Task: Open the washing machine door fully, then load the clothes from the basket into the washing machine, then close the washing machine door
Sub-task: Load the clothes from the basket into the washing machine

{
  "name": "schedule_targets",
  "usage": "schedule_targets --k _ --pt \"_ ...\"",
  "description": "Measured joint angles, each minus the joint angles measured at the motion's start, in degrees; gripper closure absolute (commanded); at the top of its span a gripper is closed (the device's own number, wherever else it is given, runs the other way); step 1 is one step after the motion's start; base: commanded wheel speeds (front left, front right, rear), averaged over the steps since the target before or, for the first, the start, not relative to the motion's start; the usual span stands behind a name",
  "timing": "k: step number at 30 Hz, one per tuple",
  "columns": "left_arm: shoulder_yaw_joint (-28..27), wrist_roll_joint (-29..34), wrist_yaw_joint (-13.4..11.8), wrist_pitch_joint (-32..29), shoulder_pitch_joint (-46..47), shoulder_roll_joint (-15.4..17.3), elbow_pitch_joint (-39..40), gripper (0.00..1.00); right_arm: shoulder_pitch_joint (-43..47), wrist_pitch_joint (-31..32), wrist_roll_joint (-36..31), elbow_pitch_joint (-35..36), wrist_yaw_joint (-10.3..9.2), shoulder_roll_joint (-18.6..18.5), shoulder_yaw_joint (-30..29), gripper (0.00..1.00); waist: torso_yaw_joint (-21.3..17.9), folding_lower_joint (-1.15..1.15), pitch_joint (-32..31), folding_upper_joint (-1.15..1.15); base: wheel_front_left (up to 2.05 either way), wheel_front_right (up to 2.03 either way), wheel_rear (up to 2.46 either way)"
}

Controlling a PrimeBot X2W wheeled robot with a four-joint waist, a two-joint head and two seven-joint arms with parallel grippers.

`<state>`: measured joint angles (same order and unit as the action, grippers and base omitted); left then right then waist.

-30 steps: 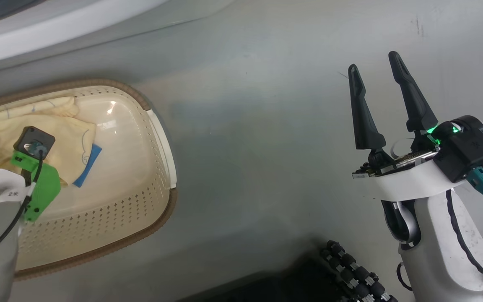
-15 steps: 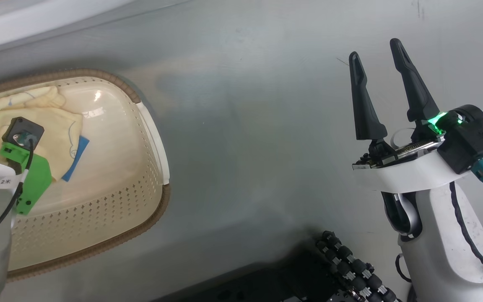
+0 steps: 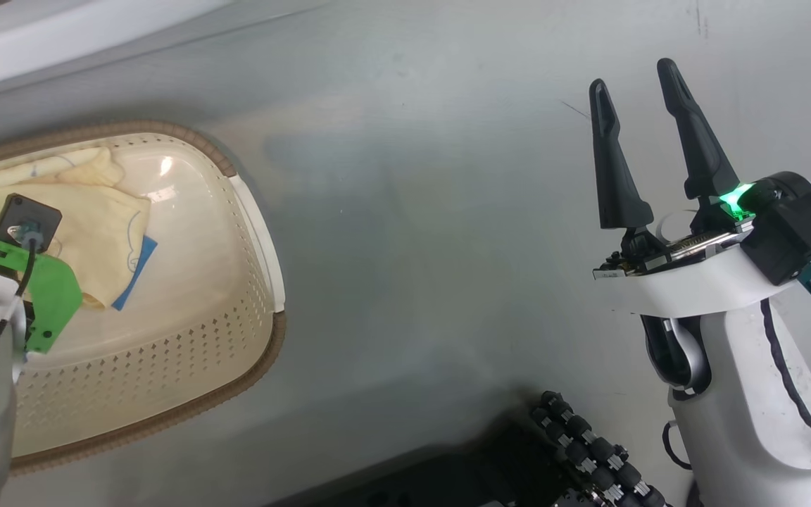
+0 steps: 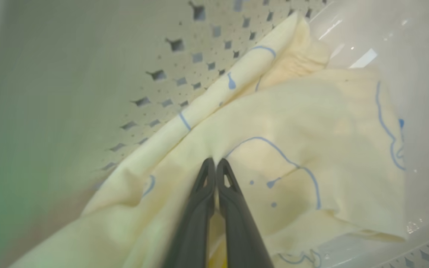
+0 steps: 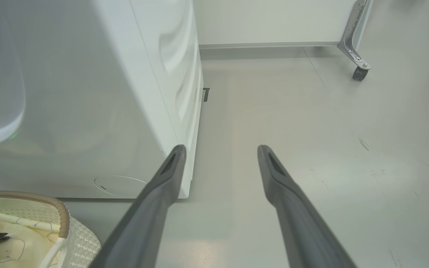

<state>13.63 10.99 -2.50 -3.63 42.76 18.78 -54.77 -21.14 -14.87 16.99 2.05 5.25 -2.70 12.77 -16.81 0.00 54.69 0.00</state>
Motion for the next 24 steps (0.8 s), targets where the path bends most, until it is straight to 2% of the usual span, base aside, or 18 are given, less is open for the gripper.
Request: schedule_targets --k 2,7,16,24 --pt "-0.31 -0.88 -0.18 2.27 -0.01 -0.31 0.00 1.00 -0.35 0.00 0.12 -0.09 -0.01 0.01 -0.14 0.00 0.17 0.00 -0.40 0.00 0.00 0.00 0.00" --pt "-1.53 -2.99 -1.33 9.24 -0.21 -3.91 0.41 1.00 -0.68 0.00 0.11 -0.33 -0.03 0.01 -1.10 0.00 1.10 0.00 -1.91 0.00 0.00 0.00 0.00" --pt "-2.50 -5.92 -2.24 16.97 -0.71 -10.02 1.65 1.00 -0.57 0.00 -2.09 -1.23 -0.09 0.00 -4.04 0.00 3.57 0.00 -5.15 0.00 0.00 0.00 0.00" --pt "-4.22 -9.51 -2.52 18.07 -2.80 -14.81 4.00 1.00 1.28 0.00 -4.00 -2.22 -0.09 -1.13 -6.81 0.00 6.69 0.00 -9.41 0.00 0.00 0.00 0.00"
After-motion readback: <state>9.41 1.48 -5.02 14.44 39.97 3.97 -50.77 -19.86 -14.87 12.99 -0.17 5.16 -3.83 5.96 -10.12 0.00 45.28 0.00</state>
